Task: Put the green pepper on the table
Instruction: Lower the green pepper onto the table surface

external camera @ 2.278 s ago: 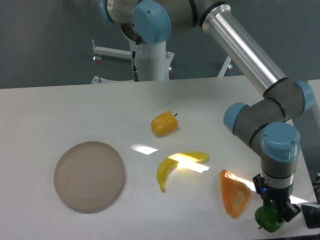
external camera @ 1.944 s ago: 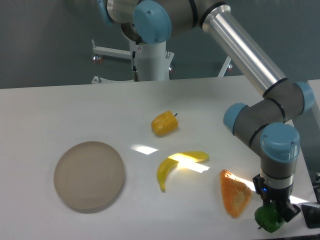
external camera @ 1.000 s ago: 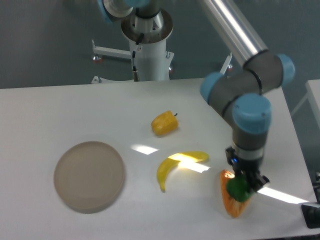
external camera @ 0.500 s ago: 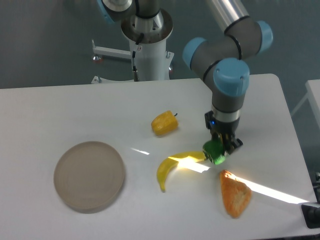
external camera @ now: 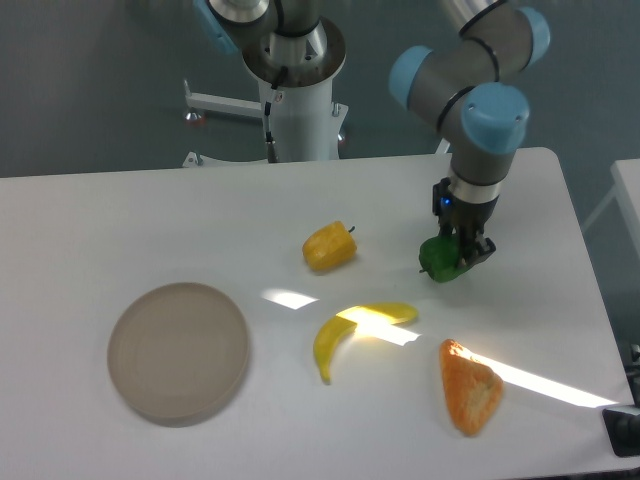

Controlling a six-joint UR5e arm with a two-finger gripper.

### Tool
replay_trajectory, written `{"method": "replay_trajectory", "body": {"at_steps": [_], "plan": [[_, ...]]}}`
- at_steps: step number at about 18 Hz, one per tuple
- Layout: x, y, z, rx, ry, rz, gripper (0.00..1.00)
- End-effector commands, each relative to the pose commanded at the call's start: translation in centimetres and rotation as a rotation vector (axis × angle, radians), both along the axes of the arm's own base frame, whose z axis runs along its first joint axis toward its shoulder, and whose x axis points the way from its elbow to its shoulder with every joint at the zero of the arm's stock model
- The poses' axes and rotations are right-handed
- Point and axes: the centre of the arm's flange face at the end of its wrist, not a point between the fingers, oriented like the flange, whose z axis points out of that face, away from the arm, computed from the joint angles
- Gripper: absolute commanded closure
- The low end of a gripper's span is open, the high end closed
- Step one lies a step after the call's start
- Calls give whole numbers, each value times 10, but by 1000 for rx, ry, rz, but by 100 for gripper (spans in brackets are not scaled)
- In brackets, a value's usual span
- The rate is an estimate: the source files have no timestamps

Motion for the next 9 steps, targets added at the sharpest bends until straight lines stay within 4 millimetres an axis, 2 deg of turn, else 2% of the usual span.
{"method": "replay_trajectory", "body": {"at_steps": [5, 9], "plan": [[-2, -5, -6, 47, -45, 54, 61], [-16, -24, -16, 109, -116, 115, 61]]}}
